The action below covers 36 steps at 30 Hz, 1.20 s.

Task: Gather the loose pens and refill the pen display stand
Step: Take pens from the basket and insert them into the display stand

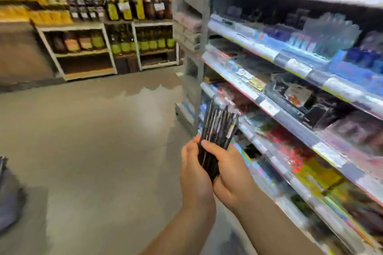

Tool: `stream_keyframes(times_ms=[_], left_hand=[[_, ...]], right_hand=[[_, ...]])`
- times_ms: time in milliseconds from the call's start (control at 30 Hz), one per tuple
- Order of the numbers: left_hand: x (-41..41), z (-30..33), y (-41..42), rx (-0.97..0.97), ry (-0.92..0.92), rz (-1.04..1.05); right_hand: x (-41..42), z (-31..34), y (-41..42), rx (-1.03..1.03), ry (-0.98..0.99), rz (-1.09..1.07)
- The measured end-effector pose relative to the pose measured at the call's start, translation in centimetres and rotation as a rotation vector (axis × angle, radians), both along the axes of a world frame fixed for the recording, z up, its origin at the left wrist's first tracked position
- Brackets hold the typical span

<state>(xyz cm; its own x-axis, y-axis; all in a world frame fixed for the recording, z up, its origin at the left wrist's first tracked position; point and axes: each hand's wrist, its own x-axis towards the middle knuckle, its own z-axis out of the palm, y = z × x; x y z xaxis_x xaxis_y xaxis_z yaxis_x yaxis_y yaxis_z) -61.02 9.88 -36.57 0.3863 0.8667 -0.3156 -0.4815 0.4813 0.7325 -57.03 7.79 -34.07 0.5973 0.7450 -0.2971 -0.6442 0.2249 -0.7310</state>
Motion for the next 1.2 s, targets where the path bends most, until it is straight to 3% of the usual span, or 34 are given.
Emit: stream_keyframes(times_ms=[300,500,667,933,1200], left_hand=[[-7.0,0.9,14.5,-0.044,-0.13,0.08],[-4.3,2.4,23.4,-0.02,-0.084,-0.04],[2.2,4.6,30.5,0.275,0.112,-0.215],[13.2,11.0,42.1,0.636,0.313,-0.289],[22.7,17.7,50.9,0.868,0.233,-0.201]], right_hand=[[-4.2,-0.6,15.7,-0.004,0.103,0.234],[-0.3,0.3,20.4,-0.009,-0.046,0.229],[6.1,2.0,25.3,-0.02,-0.238,0.179],[17.9,5.7,36.3,0.008,-0.512,0.058],[28.8,12.1,45.5,0.04,-0.774,0.027]])
